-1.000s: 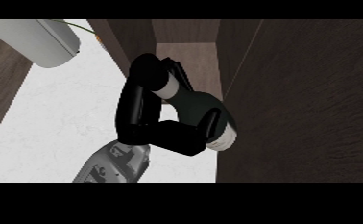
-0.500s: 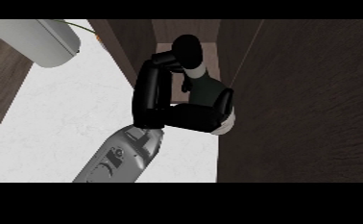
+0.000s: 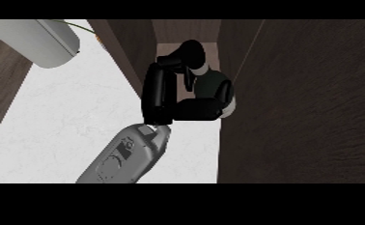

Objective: Pick up the wine, place it into the cabinet and close the cabinet

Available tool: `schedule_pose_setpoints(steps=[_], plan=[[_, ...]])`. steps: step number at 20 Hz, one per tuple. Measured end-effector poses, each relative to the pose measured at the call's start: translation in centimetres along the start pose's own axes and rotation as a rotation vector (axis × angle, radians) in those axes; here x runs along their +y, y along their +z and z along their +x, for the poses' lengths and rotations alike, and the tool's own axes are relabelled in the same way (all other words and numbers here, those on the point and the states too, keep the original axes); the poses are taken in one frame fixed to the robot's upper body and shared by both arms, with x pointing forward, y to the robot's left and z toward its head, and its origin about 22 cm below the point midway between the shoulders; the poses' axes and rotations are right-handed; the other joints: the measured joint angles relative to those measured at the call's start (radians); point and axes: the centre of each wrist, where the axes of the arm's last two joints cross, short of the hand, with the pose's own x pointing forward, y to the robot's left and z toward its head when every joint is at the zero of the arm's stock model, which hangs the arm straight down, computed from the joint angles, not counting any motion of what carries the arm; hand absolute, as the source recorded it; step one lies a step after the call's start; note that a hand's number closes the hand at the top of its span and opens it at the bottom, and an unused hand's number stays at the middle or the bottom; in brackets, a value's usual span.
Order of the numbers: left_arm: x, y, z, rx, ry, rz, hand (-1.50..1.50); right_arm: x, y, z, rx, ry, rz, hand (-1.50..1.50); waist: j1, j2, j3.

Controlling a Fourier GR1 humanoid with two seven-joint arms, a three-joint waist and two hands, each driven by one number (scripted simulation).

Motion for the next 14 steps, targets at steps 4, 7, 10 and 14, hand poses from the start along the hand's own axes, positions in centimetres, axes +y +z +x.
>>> schedule_pose_setpoints(steps=[4,7,10,14], plan=[[1.0,0.1,-1.8,0.003,-0.010,0.017,1.50,-0.1,-0.1,-0.2,0.002,-0.005,-0.004,-1.50,0.001,0.000,0.000],[1.3,0.6,-3.3,0.002,-0.045,0.019,1.50,-0.2,0.0,-0.4,0.001,-0.002,-0.007,-1.50,0.001,0.000,0.000],[1.9,1.0,-5.0,0.006,-0.089,0.024,1.50,-0.1,-0.1,-0.4,-0.004,-0.006,0.002,-1.50,0.000,0.000,0.000],[1.8,0.4,-5.8,-0.004,-0.128,0.029,1.50,-0.5,0.1,-0.5,0.001,0.005,-0.005,-1.50,-0.001,0.000,0.000]])
